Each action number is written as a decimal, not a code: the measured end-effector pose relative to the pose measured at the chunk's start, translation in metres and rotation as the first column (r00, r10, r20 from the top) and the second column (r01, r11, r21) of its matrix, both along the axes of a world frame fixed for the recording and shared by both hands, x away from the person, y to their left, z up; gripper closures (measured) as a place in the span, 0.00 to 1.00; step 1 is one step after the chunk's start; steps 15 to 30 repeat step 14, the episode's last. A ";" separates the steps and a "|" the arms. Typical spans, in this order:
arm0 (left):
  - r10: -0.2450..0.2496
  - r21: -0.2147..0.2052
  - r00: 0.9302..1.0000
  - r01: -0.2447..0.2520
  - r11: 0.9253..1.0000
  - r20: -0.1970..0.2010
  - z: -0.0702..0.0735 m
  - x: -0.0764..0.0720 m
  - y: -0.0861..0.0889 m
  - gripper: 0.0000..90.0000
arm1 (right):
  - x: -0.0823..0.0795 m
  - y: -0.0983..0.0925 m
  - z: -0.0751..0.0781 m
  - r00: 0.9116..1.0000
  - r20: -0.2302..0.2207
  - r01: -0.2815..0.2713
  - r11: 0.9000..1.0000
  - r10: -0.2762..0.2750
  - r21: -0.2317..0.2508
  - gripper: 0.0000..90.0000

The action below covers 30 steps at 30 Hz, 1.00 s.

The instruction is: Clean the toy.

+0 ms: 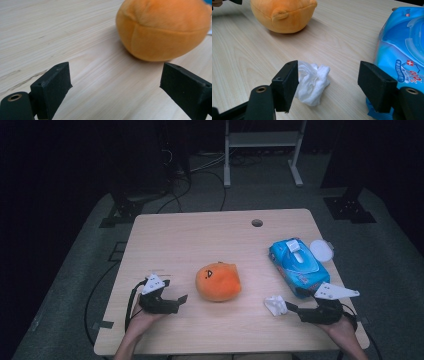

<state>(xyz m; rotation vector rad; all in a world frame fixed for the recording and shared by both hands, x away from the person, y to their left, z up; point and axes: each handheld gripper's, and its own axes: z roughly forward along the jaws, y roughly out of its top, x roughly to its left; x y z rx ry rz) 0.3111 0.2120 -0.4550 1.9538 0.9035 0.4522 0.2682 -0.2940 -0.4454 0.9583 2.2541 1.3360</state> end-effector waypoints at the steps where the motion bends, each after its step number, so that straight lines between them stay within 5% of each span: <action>1: 0.005 -0.002 1.000 -0.005 1.000 -0.003 -0.001 0.000 0.001 0.10 | 0.000 0.000 0.000 1.000 0.002 0.000 1.000 0.000 0.000 0.35; 7: 0.026 -0.014 0.999 -0.027 1.000 -0.026 -0.006 0.003 0.005 0.08 | 0.000 0.003 -0.003 1.000 0.004 0.001 1.000 -0.001 -0.016 0.32; 30: 0.029 -0.010 0.999 -0.029 1.000 -0.013 -0.006 0.003 0.005 0.08 | 0.001 0.005 -0.003 1.000 0.010 0.001 1.000 0.000 -0.023 0.32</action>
